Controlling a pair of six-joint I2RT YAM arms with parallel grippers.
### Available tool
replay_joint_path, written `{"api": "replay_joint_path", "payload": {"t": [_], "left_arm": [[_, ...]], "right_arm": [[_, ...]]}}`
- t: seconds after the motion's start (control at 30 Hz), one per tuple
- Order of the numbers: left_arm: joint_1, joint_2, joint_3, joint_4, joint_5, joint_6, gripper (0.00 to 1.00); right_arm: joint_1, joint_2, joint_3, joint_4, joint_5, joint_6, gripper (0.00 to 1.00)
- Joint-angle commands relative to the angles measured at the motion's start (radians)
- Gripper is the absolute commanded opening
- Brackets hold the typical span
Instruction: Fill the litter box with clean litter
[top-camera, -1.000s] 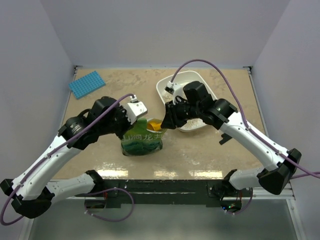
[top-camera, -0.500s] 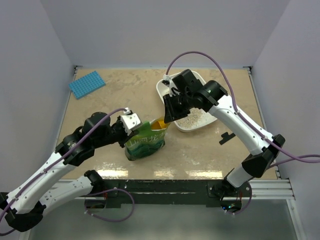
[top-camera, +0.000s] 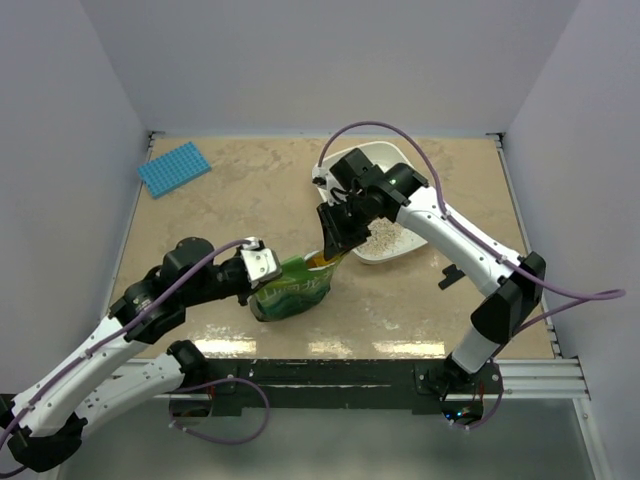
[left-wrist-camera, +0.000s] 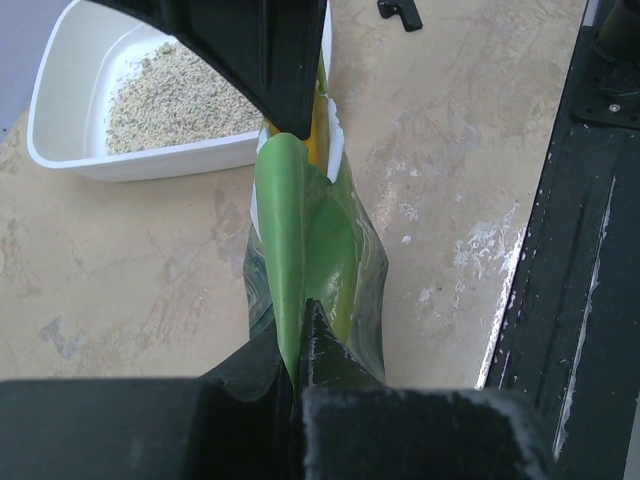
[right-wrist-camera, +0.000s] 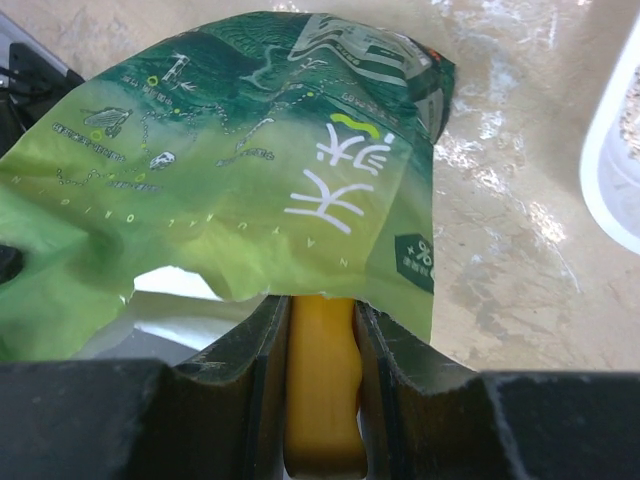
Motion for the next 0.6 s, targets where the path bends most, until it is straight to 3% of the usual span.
{"api": "replay_joint_path", "payload": {"t": [0.0,0.4,0.57], "left_arm": [[-0.009,-0.036,-0.012,0.049,0.059,0.031,0.00],[-0.028,-0.041,-0.053,0.061,0.065,0.080,0.00],[-0.060,-0.032,-0.070,0.049,0.024,0.108,0.00]], "right_arm": [[-0.008,0.028,-0.087,0.032,-0.082,-0.053,0.00],[-0.008,0.031,-0.534,0.488,-0.390,-0.012,0.00],[-0.008,0.020,-0.696,0.774,-0.542,0.057,0.00]]}}
